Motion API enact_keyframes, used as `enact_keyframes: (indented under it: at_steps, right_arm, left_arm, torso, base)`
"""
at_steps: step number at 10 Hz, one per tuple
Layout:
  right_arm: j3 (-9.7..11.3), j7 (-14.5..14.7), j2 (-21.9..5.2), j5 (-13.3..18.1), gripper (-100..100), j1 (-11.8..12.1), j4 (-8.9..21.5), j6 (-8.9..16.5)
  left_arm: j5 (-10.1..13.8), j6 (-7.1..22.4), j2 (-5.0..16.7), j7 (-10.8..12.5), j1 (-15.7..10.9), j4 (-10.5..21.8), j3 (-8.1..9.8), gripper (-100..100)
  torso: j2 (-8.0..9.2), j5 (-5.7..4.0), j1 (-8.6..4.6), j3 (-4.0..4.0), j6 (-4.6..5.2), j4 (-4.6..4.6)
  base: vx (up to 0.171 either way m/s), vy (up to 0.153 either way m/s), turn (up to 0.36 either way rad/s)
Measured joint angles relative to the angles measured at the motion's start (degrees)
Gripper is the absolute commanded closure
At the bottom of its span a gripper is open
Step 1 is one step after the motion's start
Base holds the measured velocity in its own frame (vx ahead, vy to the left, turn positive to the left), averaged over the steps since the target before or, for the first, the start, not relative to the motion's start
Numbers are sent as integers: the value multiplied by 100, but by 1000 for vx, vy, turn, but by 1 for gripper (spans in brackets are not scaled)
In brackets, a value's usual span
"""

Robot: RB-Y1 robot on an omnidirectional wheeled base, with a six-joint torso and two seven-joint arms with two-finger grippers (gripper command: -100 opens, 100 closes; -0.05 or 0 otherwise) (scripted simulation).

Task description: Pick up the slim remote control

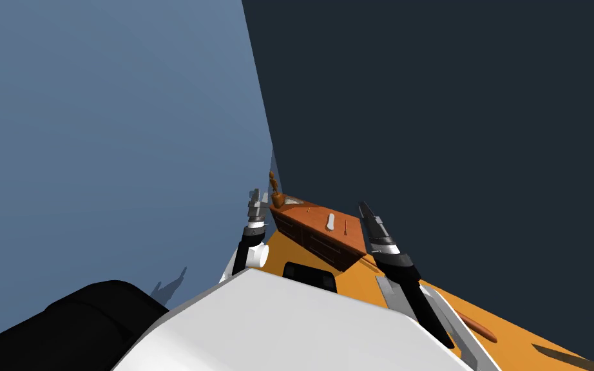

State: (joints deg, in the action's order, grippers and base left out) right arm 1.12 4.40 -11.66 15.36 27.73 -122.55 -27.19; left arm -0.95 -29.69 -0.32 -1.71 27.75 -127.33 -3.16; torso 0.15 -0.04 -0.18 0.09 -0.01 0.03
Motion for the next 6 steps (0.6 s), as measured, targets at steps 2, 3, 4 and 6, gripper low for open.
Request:
enact_keyframes:
  at_steps: [2,3,4,6]
  right_arm:
    - [-82,164,-296,255,-100,-90,337,-44]
    - [-70,263,-427,432,-100,-197,546,-18]
    - [-70,405,-581,626,-100,-217,681,28]
    - [-159,544,-906,899,-100,-274,982,12]
  left_arm:
    - [0,0,0,0,1,0,0,0]
    - [0,0,0,0,0,0,0,0]
    - [0,0,0,0,0,0,0,0]
    - [0,0,0,0,0,0,0,0]
  torso:
    - [4,-2,-6,3,3,1]
    - [-1,-1,-6,0,-1,0]
    - [4,-2,-10,3,-1,1]
    - [-1,-2,-8,0,0,0]
  base:
    - [-52,-50,152]
    - [-69,-66,338]
    - [-58,-51,109]
    - [-39,-42,166]
